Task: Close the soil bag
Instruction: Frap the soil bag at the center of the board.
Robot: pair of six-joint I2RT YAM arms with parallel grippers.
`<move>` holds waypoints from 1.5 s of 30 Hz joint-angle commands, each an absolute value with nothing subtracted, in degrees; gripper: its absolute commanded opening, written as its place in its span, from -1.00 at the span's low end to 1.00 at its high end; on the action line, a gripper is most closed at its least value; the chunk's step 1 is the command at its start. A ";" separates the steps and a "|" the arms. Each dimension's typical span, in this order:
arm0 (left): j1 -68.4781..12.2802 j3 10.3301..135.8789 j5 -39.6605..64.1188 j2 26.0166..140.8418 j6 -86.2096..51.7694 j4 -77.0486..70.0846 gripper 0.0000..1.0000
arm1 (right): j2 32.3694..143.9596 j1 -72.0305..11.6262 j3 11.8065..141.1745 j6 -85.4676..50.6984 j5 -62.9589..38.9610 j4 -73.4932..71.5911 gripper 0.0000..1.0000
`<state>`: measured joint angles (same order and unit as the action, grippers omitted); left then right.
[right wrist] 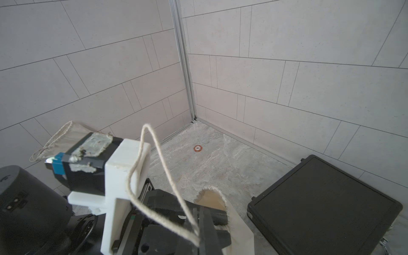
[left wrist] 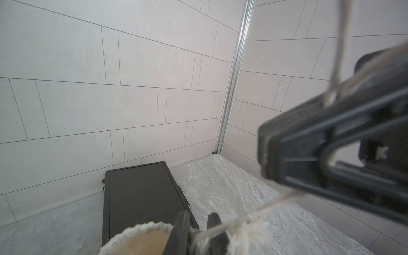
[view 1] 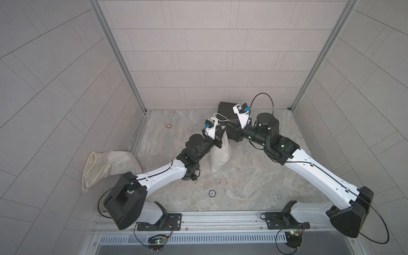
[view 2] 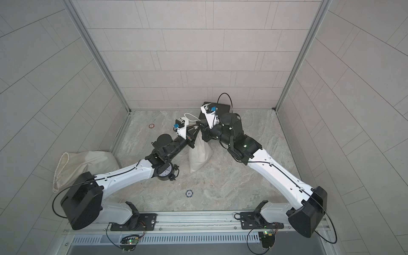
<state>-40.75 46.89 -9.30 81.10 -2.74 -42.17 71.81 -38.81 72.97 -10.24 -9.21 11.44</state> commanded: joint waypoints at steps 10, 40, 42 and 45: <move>-39.02 45.80 -33.78 92.40 -12.03 -26.69 -0.70 | 57.90 -35.73 78.08 -8.11 -3.17 6.81 -1.00; -36.63 48.32 -23.65 82.45 -4.86 -21.28 -1.00 | 54.45 -30.85 53.56 -13.93 3.75 -0.98 -1.00; -36.58 50.64 -23.37 81.02 -1.79 -18.91 -1.00 | 54.53 -30.85 49.61 -14.31 1.13 -4.04 -0.88; -36.61 54.08 -20.64 79.90 1.64 -15.26 -1.00 | 54.75 -30.93 46.31 -12.68 -3.63 -5.45 -0.45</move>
<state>-36.45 50.15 -22.59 82.00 -4.29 -20.27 55.77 -30.94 47.48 -12.86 0.71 2.11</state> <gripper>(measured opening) 0.131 0.244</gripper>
